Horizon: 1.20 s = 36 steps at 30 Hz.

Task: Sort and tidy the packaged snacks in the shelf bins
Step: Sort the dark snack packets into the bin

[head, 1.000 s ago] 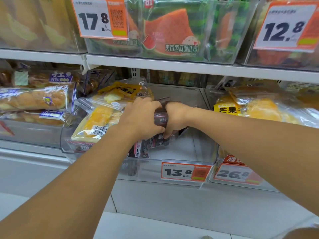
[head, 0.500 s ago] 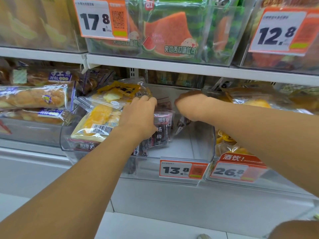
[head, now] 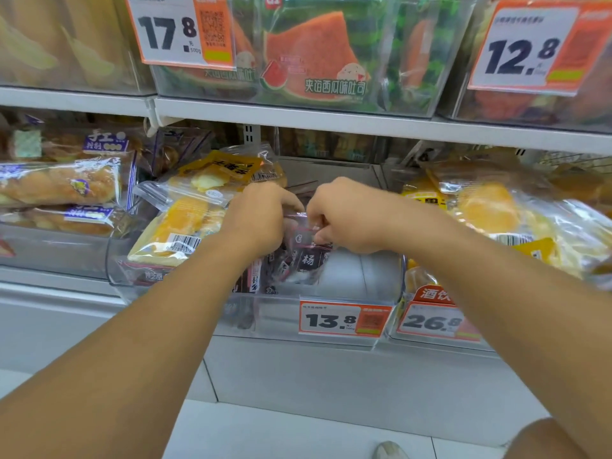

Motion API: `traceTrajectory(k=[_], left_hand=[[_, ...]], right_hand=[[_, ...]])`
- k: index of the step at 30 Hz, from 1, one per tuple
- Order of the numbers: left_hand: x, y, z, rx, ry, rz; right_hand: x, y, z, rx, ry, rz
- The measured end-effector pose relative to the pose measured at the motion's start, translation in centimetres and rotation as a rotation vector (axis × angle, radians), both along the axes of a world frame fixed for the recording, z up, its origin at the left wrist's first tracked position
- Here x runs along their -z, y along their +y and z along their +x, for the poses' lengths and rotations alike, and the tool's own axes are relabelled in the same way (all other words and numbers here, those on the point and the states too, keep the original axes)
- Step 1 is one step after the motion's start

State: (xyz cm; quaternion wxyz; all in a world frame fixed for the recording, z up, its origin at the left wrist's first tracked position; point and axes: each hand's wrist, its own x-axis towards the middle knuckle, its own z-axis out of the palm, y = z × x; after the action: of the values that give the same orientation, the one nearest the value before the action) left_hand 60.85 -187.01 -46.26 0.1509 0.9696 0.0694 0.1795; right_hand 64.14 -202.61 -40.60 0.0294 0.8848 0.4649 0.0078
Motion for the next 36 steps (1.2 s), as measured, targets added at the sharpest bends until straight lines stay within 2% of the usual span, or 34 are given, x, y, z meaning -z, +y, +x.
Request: traceTrajectory(k=[4, 6, 9, 12, 15, 19, 24, 32, 36], left_hand=[[-1.0, 0.8, -0.6, 0.069, -0.126, -0.256], [-1.5, 0.7, -1.2, 0.102, -0.136, -0.289], [-1.5, 0.6, -2.2, 0.187, 0.020, -0.128], [-1.3, 0.3, -2.7, 0.181, 0.192, 0.182], [-1.0, -0.6, -2.8, 0.063, 0.164, 0.328], [-0.4, -1.0, -2.5, -0.047, 0.044, 0.289], [-0.5, -1.3, -2.3, -0.098, 0.063, 0.211], [-0.4, -1.4, -1.9, -0.097, 0.121, 0.222], [-0.4, -0.9, -2.1, -0.022, 0.161, 0.252]], right_hand=[[2.3, 0.6, 1.4, 0.039, 0.076, 0.110], [3.2, 1.0, 1.7, 0.073, 0.076, 0.147], [3.7, 1.1, 1.9, 0.104, 0.085, 0.225], [2.8, 0.5, 2.1, 0.098, 0.119, 0.329], [2.4, 0.1, 1.8, 0.098, 0.127, 0.357], [2.7, -0.5, 1.4, 0.107, 0.179, 0.288], [3.9, 0.3, 0.9, 0.150, 0.163, 0.082], [4.8, 1.7, 0.9, 0.222, 0.168, 0.249], [4.5, 1.0, 0.5, 0.242, 0.168, 0.321]])
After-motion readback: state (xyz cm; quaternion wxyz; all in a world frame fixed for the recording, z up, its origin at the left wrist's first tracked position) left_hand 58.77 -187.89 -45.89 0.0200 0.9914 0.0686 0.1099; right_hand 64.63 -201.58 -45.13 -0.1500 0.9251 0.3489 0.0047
